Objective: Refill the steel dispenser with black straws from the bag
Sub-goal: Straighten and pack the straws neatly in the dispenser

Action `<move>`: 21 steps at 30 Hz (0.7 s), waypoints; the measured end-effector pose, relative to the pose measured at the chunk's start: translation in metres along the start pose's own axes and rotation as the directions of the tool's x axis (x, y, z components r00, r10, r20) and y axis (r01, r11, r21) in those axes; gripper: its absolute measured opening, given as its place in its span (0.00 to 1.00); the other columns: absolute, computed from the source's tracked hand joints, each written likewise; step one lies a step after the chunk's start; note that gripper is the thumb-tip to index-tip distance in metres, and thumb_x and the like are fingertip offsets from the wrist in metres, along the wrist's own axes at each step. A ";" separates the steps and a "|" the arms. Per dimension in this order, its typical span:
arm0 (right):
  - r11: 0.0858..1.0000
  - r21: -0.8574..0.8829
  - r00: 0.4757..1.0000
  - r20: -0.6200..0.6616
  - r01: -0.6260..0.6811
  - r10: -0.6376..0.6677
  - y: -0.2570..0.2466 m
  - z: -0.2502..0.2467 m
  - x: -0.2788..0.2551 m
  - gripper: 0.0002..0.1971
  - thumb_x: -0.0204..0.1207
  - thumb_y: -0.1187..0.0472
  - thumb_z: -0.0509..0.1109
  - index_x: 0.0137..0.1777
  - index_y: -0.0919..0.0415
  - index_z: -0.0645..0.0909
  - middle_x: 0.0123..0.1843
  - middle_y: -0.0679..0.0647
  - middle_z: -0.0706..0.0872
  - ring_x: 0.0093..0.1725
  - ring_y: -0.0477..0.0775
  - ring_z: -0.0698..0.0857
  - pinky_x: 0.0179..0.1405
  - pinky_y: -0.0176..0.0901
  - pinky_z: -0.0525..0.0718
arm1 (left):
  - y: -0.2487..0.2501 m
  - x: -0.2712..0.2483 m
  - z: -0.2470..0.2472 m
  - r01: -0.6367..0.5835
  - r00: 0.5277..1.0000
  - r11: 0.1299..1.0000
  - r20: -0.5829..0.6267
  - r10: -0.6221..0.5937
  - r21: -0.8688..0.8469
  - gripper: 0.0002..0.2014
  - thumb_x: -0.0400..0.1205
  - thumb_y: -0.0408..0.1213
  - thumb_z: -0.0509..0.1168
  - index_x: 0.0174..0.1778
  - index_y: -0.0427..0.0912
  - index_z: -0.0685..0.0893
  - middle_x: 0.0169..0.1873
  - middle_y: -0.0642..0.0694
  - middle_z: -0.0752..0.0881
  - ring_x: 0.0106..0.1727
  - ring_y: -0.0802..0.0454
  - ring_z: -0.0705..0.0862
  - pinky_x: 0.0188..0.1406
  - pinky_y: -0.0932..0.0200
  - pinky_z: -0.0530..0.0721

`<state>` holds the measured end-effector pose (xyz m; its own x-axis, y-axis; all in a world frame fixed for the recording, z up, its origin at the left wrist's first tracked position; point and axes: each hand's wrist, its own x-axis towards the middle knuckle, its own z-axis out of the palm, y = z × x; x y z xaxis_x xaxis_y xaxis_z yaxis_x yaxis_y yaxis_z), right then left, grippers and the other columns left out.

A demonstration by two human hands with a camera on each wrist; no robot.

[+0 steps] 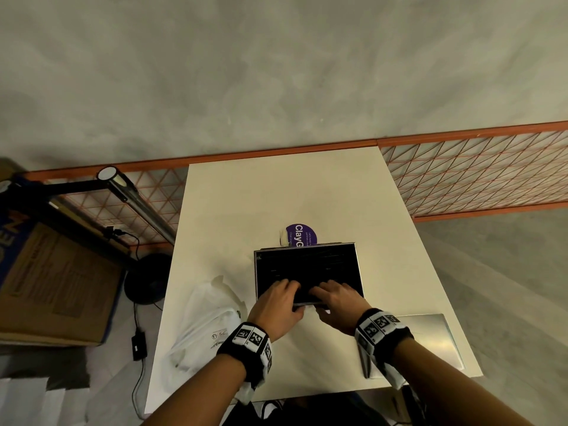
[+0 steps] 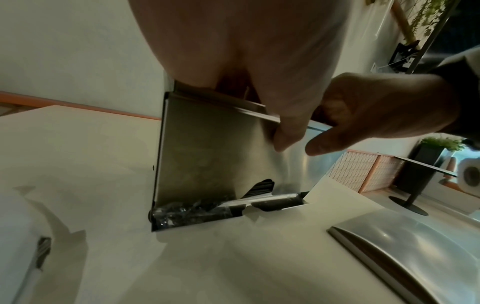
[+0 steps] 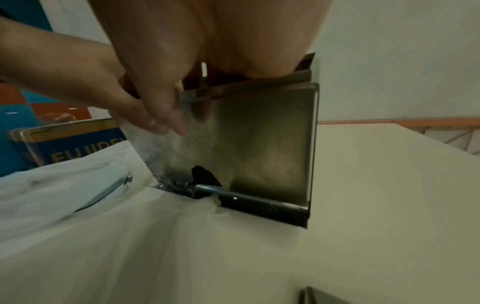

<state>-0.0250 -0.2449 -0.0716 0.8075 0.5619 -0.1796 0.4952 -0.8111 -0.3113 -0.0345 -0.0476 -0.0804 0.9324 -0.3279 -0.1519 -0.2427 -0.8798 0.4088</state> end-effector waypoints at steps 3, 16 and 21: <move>0.998 -0.010 0.998 0.030 -0.060 0.060 -0.003 0.002 -0.001 0.25 0.78 0.53 0.64 0.76 0.48 0.70 0.65 0.51 0.83 0.66 0.57 0.79 0.62 0.53 0.79 | 0.000 -0.003 0.003 0.008 1.000 1.000 -0.013 -0.008 -0.020 0.21 0.81 0.49 0.69 0.69 0.48 0.79 0.63 0.50 0.79 0.67 0.49 0.77 0.66 0.51 0.80; 0.987 0.121 0.993 0.066 -0.107 0.100 -0.006 0.001 -0.001 0.26 0.76 0.57 0.66 0.74 0.44 0.70 0.68 0.47 0.82 0.68 0.55 0.79 0.65 0.55 0.80 | 0.005 -0.007 0.000 0.042 0.994 0.999 0.101 -0.041 -0.005 0.15 0.83 0.46 0.66 0.64 0.48 0.79 0.60 0.48 0.87 0.59 0.43 0.87 0.55 0.50 0.86; 0.987 0.054 0.965 0.225 -0.152 0.136 -0.015 0.004 -0.002 0.30 0.78 0.62 0.62 0.79 0.44 0.63 0.72 0.54 0.79 0.73 0.60 0.75 0.70 0.59 0.75 | 0.004 -0.015 0.009 0.063 0.994 0.991 0.102 -0.051 -0.121 0.22 0.82 0.42 0.69 0.72 0.50 0.75 0.67 0.50 0.82 0.67 0.48 0.82 0.63 0.55 0.83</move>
<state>-0.0355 -0.2328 -0.0703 0.7741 0.4684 -0.4259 0.3487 -0.8770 -0.3306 -0.0518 -0.0492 -0.0843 0.9115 -0.3160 -0.2632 -0.1493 -0.8506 0.5041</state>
